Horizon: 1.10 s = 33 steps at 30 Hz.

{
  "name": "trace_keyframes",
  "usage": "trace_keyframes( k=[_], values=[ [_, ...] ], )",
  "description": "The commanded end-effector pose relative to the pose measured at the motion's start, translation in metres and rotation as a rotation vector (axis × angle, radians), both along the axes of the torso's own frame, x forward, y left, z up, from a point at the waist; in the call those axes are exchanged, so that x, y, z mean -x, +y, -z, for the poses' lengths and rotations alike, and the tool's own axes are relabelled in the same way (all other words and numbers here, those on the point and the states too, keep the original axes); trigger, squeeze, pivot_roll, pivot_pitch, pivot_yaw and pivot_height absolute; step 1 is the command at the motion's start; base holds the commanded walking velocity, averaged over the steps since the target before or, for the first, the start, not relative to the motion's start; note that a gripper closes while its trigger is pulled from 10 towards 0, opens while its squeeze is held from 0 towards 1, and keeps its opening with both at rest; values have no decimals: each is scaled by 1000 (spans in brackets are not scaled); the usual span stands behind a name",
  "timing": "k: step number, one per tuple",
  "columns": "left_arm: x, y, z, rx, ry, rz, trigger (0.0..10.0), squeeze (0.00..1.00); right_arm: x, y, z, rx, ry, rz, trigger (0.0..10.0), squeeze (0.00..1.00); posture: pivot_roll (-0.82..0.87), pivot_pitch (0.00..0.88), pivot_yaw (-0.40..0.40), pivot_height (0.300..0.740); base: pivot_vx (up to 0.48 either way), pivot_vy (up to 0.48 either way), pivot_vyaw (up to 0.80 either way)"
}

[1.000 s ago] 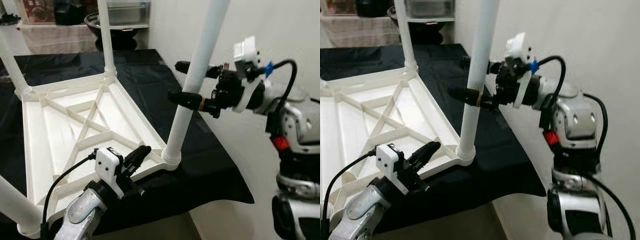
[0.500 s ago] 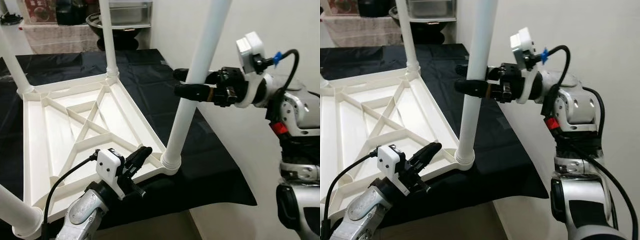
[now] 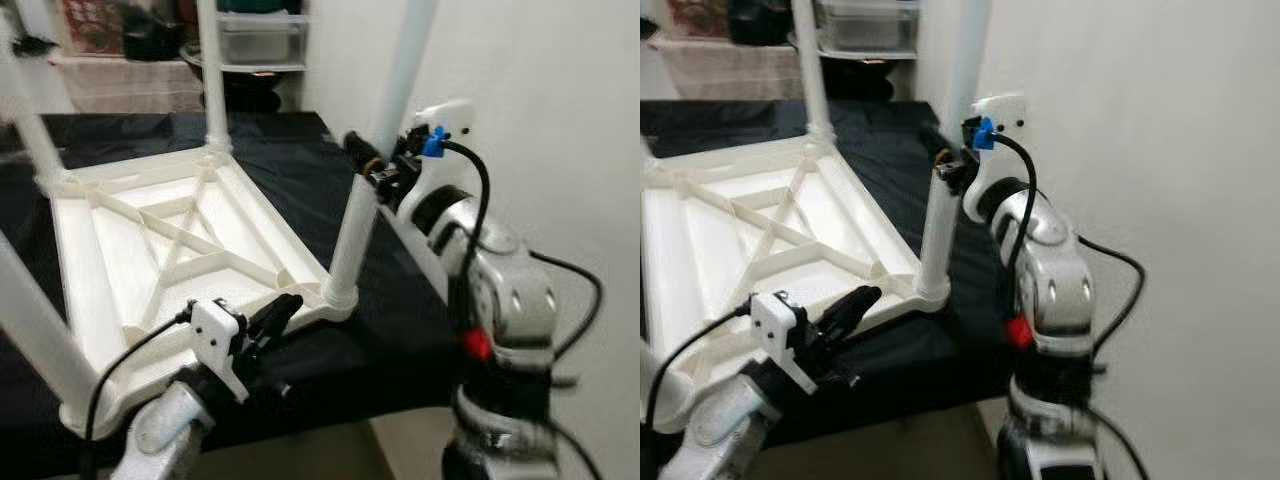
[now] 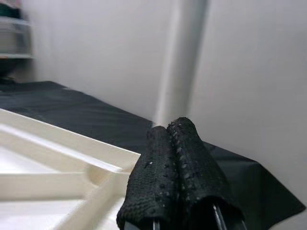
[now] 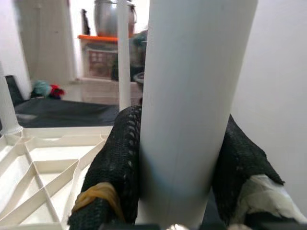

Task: Building children table

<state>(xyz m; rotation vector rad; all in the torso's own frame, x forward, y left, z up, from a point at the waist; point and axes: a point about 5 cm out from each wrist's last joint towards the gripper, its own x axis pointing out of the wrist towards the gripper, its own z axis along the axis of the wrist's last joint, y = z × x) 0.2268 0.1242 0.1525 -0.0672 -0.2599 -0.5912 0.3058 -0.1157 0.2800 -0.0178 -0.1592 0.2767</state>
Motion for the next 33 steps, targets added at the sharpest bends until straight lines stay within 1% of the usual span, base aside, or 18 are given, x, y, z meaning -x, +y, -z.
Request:
trace_keyframes(
  k=[1,3,4,8,9,10,11,12,14,16,18,19,21,29,30,31,32,33],
  values=[
    [-1,-2,2,-13,5,11,10000,0,-6,-3,40,62,219,45,0,0,-45,80,-119,740,0,0,0],
    [-2,-2,2,-14,5,13,10000,0,-7,0,38,71,213,33,0,0,-47,73,-119,740,0,0,0],
    [-3,-2,2,-14,3,12,10000,0,-12,3,31,79,206,9,10000,0,-48,71,-121,740,0,0,0],
    [-3,-2,2,-12,1,7,10000,0,-18,7,21,50,200,-38,10000,0,-48,72,-120,740,0,0,0],
    [-3,-2,2,-11,0,5,10000,0,-20,10,16,38,199,-93,10000,0,-49,74,-115,740,0,0,0],
    [-3,-2,2,-11,0,3,10000,0,-20,14,7,3,175,-157,10000,122,-48,75,-116,740,0,0,0],
    [-3,-2,1,-11,1,3,10000,0,-19,17,-3,-17,136,-263,10000,1000,-45,79,-114,740,0,0,0],
    [-3,-2,1,-11,1,3,10000,0,-19,17,-3,-17,136,-263,10000,1000,-45,79,-114,740,0,0,0],
    [-2,-1,1,-11,2,5,10000,0,-12,17,-20,16,38,-437,10000,1000,-47,85,-108,740,0,0,0],
    [-2,-1,1,-11,2,5,10000,0,-12,17,-20,16,38,-437,10000,1000,-47,85,-108,740,0,0,0],
    [-1,-1,0,-11,5,10,10000,0,-1,4,-33,129,-70,-639,10000,1000,-38,95,-107,740,0,0,0],
    [-1,-1,0,-11,5,10,10000,0,-1,4,-33,129,-70,-639,10000,1000,-38,95,-107,740,0,0,0],
    [1,-1,0,-11,7,13,10000,0,6,-8,-38,175,-104,-811,10000,1000,-36,99,-107,740,0,0,0],
    [2,-1,0,-14,13,14,10000,0,-6,-27,-45,166,-102,-980,10000,1000,-23,102,-106,740,0,0,0],
    [2,-1,1,-14,14,14,10000,0,-10,-28,-48,164,-112,-982,10000,686,-22,101,-104,740,0,0,0],
    [3,-1,1,-15,15,14,10000,0,-13,-29,-51,162,-121,-981,10000,686,-22,101,-104,740,0,0,0],
    [2,-1,1,-15,16,14,10000,0,-16,-30,-55,142,-123,-984,10000,0,-18,100,-105,740,0,0,0],
    [2,-1,1,-15,16,14,10000,0,-16,-30,-55,142,-123,-984,10000,0,-18,100,-105,740,0,0,0]
  ],
)
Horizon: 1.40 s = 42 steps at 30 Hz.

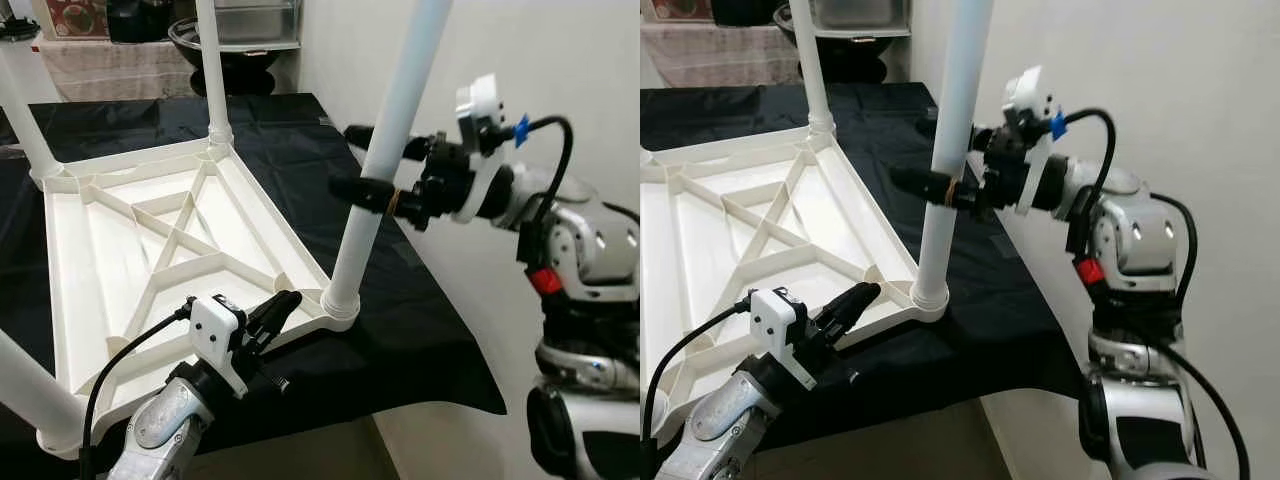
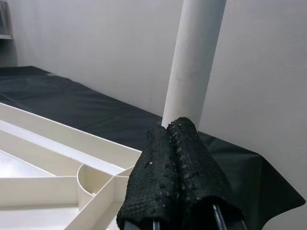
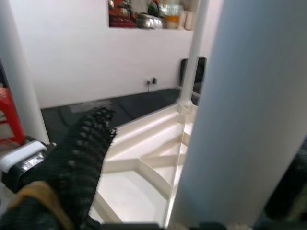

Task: Building children table

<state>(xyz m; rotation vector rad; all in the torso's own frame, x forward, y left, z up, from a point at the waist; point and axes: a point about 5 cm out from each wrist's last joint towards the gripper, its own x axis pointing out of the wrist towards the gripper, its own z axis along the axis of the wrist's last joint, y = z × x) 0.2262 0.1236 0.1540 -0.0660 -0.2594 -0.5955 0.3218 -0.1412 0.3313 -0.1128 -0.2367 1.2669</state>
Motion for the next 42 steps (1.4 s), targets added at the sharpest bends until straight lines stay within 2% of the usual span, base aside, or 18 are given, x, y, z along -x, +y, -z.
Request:
trace_keyframes(
  k=[1,12,17,18,19,21,22,23,24,26,30,36,37,38,39,40,41,42],
  values=[
    [2,0,3,-15,17,10,10000,0,-1,-5,-7,-30,-10,-43,0,0,-19,96,-105,740,0,0,0],
    [2,-2,4,-14,22,16,10000,0,7,-8,-6,41,14,-226,0,0,-27,82,-102,740,0,0,0],
    [2,-3,4,-12,21,14,10000,0,8,-3,7,21,46,-128,0,0,-31,84,-113,740,0,0,0],
    [3,-2,4,-11,20,13,10000,0,0,10,28,58,102,114,0,0,-31,79,-125,740,0,0,0],
    [2,-1,4,-12,20,10,10000,0,-9,23,61,52,220,541,0,0,-30,80,-121,740,0,0,0],
    [2,-1,4,-12,20,10,10000,0,-9,23,61,52,220,541,0,0,-30,80,-121,740,0,0,0],
    [1,0,4,-13,19,8,10000,0,-1,27,88,70,291,809,0,0,-34,77,-118,740,0,0,0],
    [-1,0,5,-14,19,7,10000,0,13,35,109,83,335,956,0,0,-42,72,-113,740,0,0,0],
    [-2,0,5,-15,19,6,10000,0,21,43,119,79,372,968,0,0,-45,68,-110,740,0,0,0],
    [-4,0,6,-16,20,9,10000,0,22,49,120,78,373,924,0,0,-48,55,-114,740,0,0,0],
    [-7,-2,8,-15,18,11,10000,0,7,53,100,39,339,907,0,0,-53,41,-122,740,0,0,0],
    [-9,0,7,-10,12,-5,10000,0,9,58,90,18,315,957,0,0,-55,46,-123,740,0,0,0],
    [-8,0,6,-10,11,-4,10000,0,10,57,86,0,309,956,10000,0,-56,51,-121,740,0,0,0],
    [-8,0,6,-10,11,-4,10000,0,10,57,86,0,309,956,10000,0,-56,51,-121,740,0,0,0],
    [-8,0,6,-10,12,-3,10000,0,9,55,81,-33,303,931,10000,733,-55,54,-120,740,0,0,0],
    [-8,0,6,-10,13,-2,10000,0,8,54,77,-56,298,912,10000,733,-55,54,-120,740,0,0,0],
    [-7,0,6,-9,13,0,10000,0,6,53,70,-93,285,841,10000,1000,-55,60,-116,740,0,0,0],
    [-7,0,6,-9,13,0,10000,0,6,53,70,-93,285,841,10000,1000,-55,60,-116,740,0,0,0]
  ],
)
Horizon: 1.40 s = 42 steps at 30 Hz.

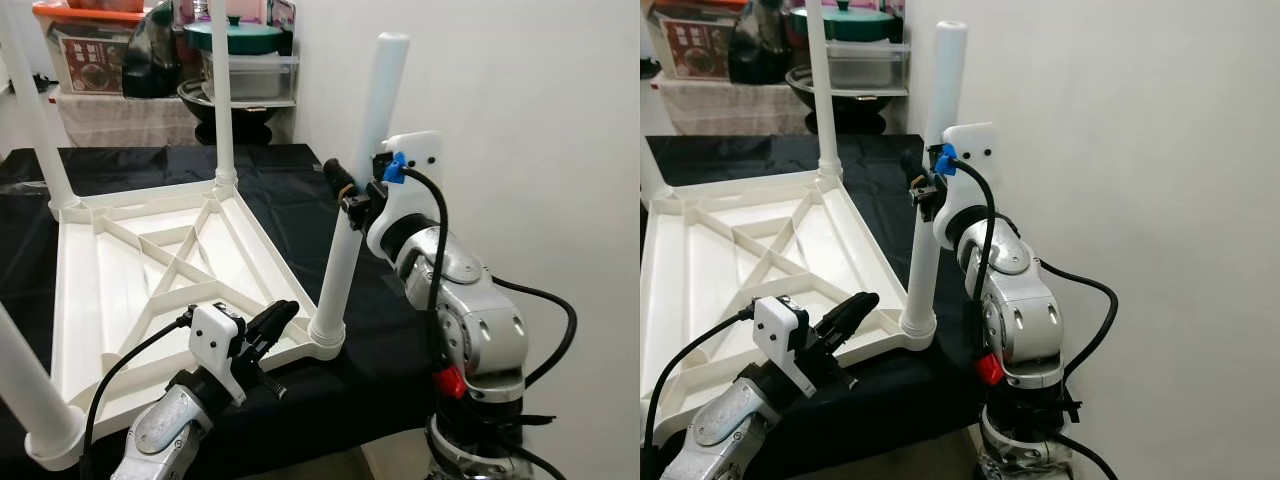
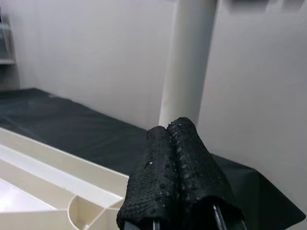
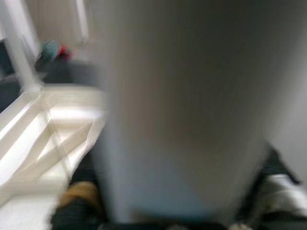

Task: Building children table

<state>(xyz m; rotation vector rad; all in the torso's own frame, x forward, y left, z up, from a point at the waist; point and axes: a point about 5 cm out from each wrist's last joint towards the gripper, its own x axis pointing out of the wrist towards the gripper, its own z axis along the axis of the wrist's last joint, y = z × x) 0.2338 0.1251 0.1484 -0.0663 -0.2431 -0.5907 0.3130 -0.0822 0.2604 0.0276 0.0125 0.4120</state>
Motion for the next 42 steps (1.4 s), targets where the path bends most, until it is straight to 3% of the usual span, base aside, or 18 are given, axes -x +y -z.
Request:
trace_keyframes(
  k=[1,3,4,5,8,11,17,18,27,28,29,40,42],
  values=[
    [1,-1,0,-5,-2,7,10000,0,-4,-7,-10,-39,-43,-84,10000,1000,-55,60,-116,740,0,0,0],
    [2,-1,0,-4,-3,9,10000,0,-3,-12,-32,-77,-162,-283,10000,1000,-50,70,-116,740,0,0,0],
    [2,-1,0,-4,-3,9,10000,0,-3,-12,-32,-77,-162,-283,10000,1000,-50,70,-116,740,0,0,0],
    [4,-2,-1,-4,-3,10,10000,0,4,-29,-49,-66,-238,-471,10000,1000,-44,80,-116,740,0,0,0],
    [4,-2,-1,-4,-3,10,10000,0,7,-34,-53,-61,-250,-520,10000,1000,-42,81,-116,740,0,0,0],
    [6,-3,-2,-3,-1,12,10000,0,12,-58,-59,60,-279,-673,10000,1000,-37,89,-121,740,0,0,0],
    [6,-3,-3,-2,1,12,10000,0,16,-71,-64,100,-265,-820,10000,1000,-35,95,-122,740,0,0,0],
    [7,-3,-3,-2,2,12,10000,0,8,-72,-70,110,-251,-837,10000,0,-29,98,-124,740,0,0,0],
    [8,-4,-3,-2,3,10,10000,0,-1,-61,-69,132,-243,-933,10000,0,-25,97,-125,740,0,0,0],
    [8,-5,-3,-2,4,9,10000,0,-1,-60,-67,134,-237,-959,6314,0,-25,98,-125,740,0,0,0],
    [9,-5,-3,-2,4,9,10000,0,-3,-58,-65,137,-227,-970,0,0,-22,97,-126,740,0,0,0],
    [9,-5,-2,-1,11,14,10000,0,-5,-70,-66,146,-210,-1002,0,0,-35,92,-120,740,0,0,0],
    [10,-5,-2,0,11,16,10000,0,0,-72,-57,116,-182,-967,0,0,-39,99,-130,740,0,0,0]
  ],
)
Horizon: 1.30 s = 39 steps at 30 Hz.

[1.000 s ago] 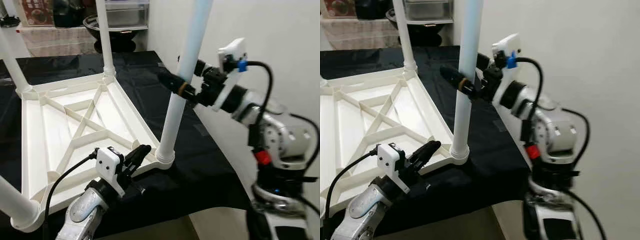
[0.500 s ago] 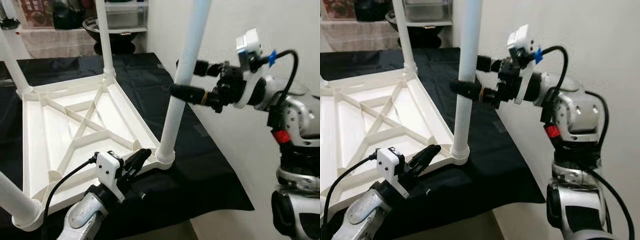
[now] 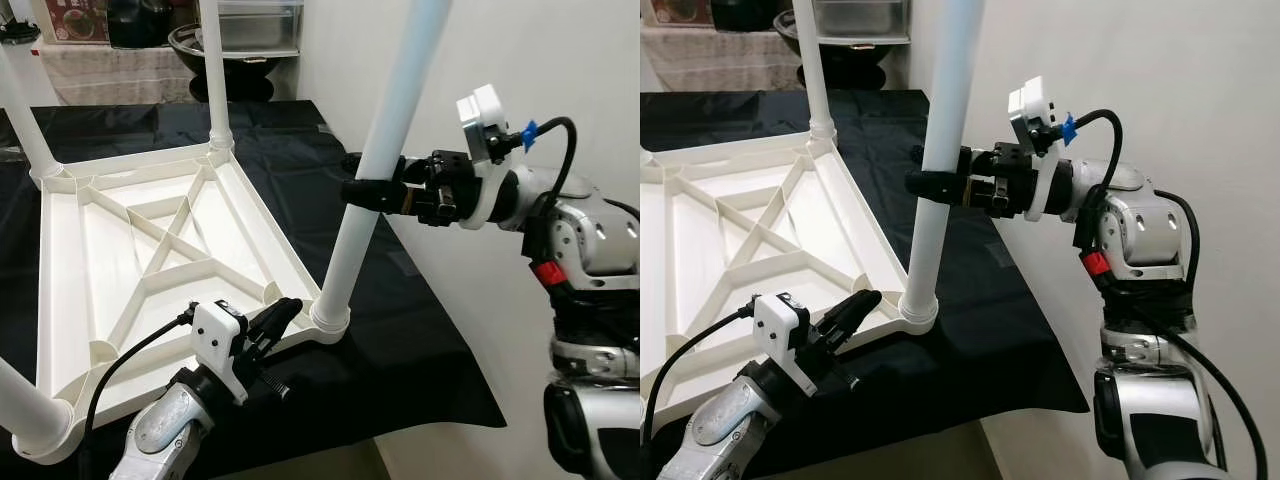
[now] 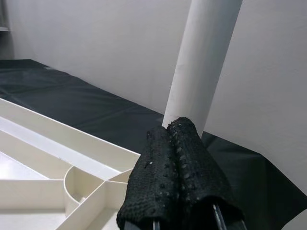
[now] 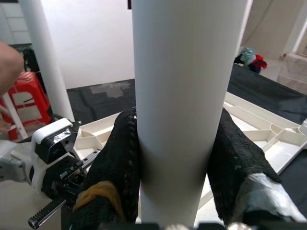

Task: Building children table

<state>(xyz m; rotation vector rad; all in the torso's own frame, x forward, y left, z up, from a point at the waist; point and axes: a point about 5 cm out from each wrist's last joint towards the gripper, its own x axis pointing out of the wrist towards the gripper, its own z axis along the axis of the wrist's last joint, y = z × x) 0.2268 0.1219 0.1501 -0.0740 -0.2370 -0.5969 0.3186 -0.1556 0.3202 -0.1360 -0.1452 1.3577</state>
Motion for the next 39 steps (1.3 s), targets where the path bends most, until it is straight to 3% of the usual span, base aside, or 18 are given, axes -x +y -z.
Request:
trace_keyframes(
  k=[1,4,5,7,8,10,12,22,23,24,25,27,28,31,32,34,35,39],
  values=[
    [3,-2,-1,-4,4,9,10000,0,5,2,3,8,7,-20,0,0,-39,99,-130,740,0,0,0],
    [3,-1,-1,-4,3,8,10000,0,6,9,19,-31,80,90,0,0,-41,100,-131,740,0,0,0],
    [3,1,-1,-5,3,5,10000,0,-9,25,49,-20,128,475,0,0,-37,103,-132,740,0,0,0],
    [3,1,-1,-5,3,5,10000,0,-9,25,49,-20,128,475,0,0,-37,103,-132,740,0,0,0],
    [3,1,-1,-6,2,5,10000,0,-3,34,81,-48,138,823,0,0,-42,100,-134,740,0,0,0],
    [3,1,-1,-6,2,5,10000,0,-3,34,81,-48,138,823,0,0,-42,100,-134,740,0,0,0],
    [0,2,0,-11,4,5,10000,0,24,69,125,16,205,1038,0,0,-43,82,-116,740,0,0,0],
    [-4,1,1,-11,3,0,10000,0,9,80,116,50,169,1033,0,0,-45,71,-120,740,0,0,0],
    [-4,1,1,-11,2,-1,10000,0,10,82,115,54,169,1053,2353,0,-45,73,-120,740,0,0,0],
    [-4,1,1,-11,2,-1,10000,0,10,82,115,54,169,1053,2353,0,-45,73,-120,740,0,0,0],
    [-4,2,0,-10,2,-2,10000,0,9,83,111,4,188,1057,10000,0,-44,79,-120,740,0,0,0],
    [-3,2,0,-9,2,-2,10000,0,6,82,102,-49,174,1029,10000,0,-45,83,-118,740,0,0,0],
    [-3,2,-1,-8,1,-1,10000,0,4,82,96,-106,175,965,10000,875,-46,89,-116,740,0,0,0],
    [-3,2,-1,-8,1,-1,10000,0,3,82,92,-139,172,923,10000,875,-46,89,-116,740,0,0,0],
    [-2,1,-1,-7,0,1,10000,0,1,78,85,-179,156,818,10000,1000,-43,96,-118,740,0,0,0],
    [0,1,-2,-5,-1,4,10000,0,-3,64,71,-192,106,622,10000,1000,-39,106,-118,740,0,0,0],
    [0,1,-2,-5,-1,4,10000,0,-3,64,71,-192,106,622,10000,1000,-39,106,-118,740,0,0,0],
    [4,0,-4,-2,-1,7,10000,0,-6,37,48,-84,-3,392,10000,1000,-37,125,-120,740,0,0,0]
  ],
)
